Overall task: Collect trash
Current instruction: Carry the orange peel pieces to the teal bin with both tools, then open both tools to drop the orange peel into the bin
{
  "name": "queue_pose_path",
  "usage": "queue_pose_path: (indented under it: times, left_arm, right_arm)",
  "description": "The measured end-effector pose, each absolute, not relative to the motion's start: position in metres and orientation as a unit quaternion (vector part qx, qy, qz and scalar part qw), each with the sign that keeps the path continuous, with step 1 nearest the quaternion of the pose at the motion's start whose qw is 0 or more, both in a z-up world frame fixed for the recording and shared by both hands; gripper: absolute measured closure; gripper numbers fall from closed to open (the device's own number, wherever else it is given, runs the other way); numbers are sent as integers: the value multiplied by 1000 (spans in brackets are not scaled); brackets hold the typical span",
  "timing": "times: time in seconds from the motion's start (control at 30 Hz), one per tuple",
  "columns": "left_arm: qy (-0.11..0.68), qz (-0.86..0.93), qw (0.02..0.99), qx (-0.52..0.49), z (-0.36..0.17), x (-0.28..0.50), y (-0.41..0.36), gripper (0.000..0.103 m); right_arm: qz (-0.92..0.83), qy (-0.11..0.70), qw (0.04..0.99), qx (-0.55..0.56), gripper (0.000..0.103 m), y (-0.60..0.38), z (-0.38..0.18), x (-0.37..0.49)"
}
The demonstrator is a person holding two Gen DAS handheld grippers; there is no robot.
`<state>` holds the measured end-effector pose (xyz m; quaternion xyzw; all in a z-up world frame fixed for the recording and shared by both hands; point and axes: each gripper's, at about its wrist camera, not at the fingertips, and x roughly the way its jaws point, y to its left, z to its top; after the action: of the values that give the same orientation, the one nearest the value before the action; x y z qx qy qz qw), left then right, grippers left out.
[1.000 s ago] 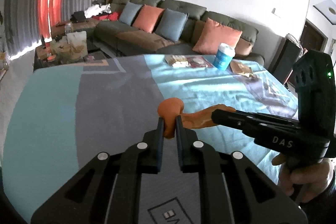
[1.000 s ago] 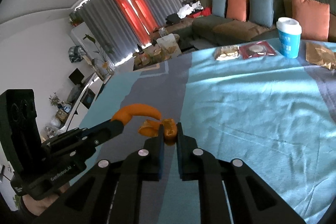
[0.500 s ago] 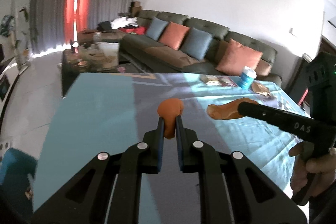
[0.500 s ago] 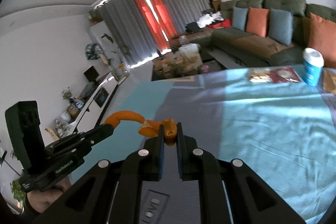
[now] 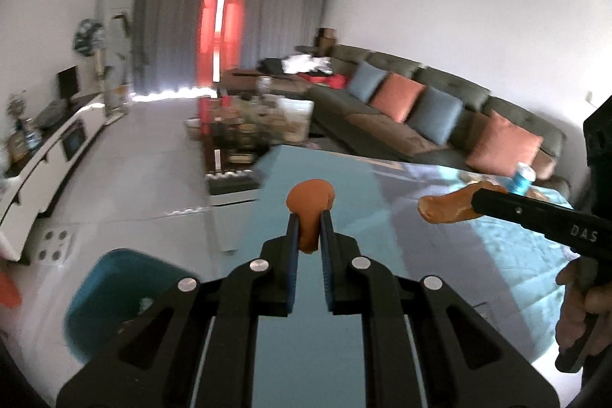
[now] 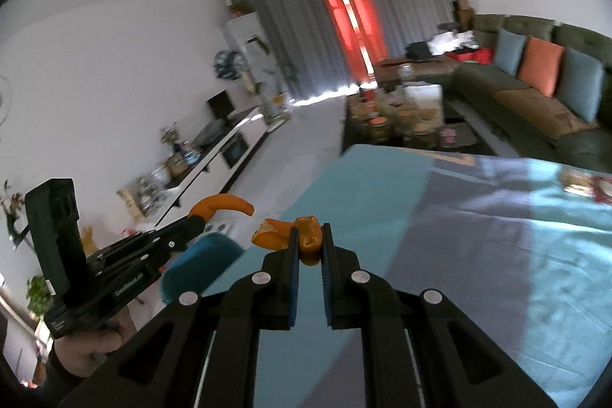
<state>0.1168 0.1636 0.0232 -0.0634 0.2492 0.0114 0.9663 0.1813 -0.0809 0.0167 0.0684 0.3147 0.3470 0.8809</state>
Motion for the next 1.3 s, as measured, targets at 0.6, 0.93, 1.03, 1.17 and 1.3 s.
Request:
queue_pose_path:
  times: [0.6,0.93,1.03,1.17,1.3]
  left_arm:
    - [291,169,937,-93,-21,58,339,92]
    - [340,197,913,-112,-75,72,369,92]
    - [357,200,905,-117,-93,76,378,92]
    - [373,207,896,-124,-112,86,377,89]
    - [378,214,890,-139,-124,88,384,66]
  right_arm:
    - [441,366,819,-19,94,97,-6,192]
    - [440,406,796,-91,94,165,-38,200]
    - [437,415,790,-114,94,182,-47,199]
    - [430,427,782,-146,89,202,-59,197]
    - [424,435,780,-152,70,208,-65,199]
